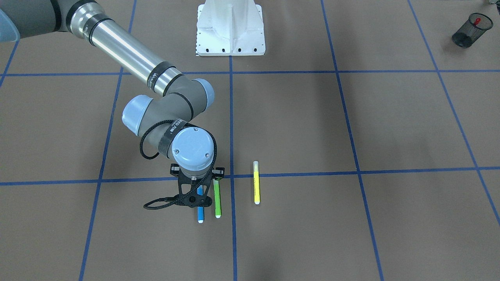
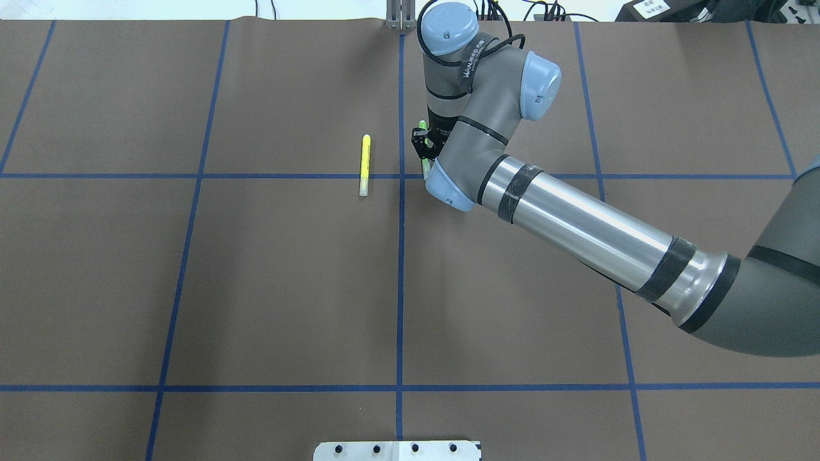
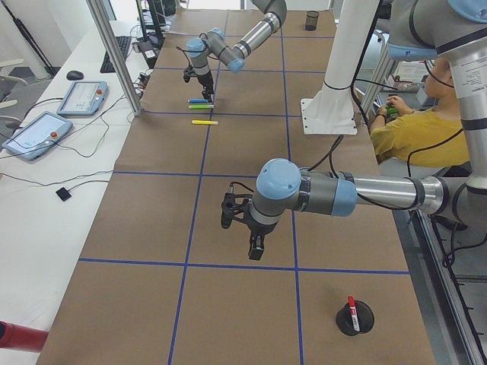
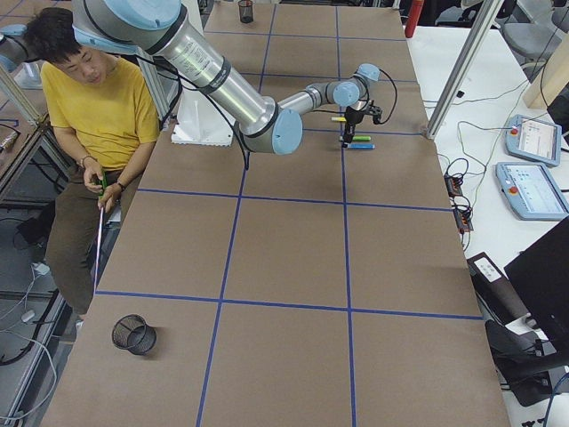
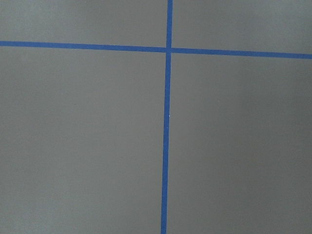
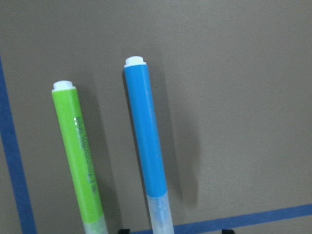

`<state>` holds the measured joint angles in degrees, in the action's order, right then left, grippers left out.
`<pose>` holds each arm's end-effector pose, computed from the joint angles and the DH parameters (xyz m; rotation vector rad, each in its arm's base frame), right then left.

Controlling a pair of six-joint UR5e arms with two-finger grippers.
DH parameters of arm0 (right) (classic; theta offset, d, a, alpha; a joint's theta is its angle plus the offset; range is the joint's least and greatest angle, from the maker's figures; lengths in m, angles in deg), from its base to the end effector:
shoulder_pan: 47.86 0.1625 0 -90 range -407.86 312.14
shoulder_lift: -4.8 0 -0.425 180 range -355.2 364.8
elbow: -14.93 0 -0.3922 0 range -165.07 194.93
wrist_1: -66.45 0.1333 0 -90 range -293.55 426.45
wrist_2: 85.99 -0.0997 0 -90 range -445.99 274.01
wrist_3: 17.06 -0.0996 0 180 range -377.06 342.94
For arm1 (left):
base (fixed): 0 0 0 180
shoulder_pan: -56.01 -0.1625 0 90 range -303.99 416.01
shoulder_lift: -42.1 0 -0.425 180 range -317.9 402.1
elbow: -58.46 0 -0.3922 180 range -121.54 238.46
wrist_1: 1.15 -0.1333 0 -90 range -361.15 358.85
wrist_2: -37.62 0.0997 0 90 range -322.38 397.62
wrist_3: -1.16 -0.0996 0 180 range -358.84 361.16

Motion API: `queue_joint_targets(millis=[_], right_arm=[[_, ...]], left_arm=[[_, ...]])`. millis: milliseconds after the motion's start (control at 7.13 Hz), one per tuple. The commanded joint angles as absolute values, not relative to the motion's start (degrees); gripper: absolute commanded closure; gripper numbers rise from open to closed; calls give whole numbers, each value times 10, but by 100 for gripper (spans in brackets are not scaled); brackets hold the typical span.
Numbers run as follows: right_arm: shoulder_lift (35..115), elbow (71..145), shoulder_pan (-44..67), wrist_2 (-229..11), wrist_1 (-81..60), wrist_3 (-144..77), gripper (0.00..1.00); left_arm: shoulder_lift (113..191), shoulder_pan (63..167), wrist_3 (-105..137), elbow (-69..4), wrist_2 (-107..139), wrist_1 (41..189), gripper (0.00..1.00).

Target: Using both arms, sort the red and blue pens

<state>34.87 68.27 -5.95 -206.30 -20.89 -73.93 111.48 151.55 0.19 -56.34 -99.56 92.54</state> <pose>-0.5811 -0.6331 0.2542 -0.1431 -0.6667 0.0276 -0.0937 -0.3421 0.5851 0.1760 0.8133 -0.0186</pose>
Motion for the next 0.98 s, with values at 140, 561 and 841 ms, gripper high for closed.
queue_joint_targets(millis=[140, 561, 841], right_arm=[[350, 671, -63, -2062, -209, -685, 55], [349, 668, -63, -2063, -209, -685, 57], [349, 668, -63, -2064, -209, -686, 60]], left_arm=[[1115, 1516, 1, -565, -994, 925, 0], [1115, 1516, 1, -565, -995, 925, 0], [1115, 1516, 1, -565, -994, 925, 0]])
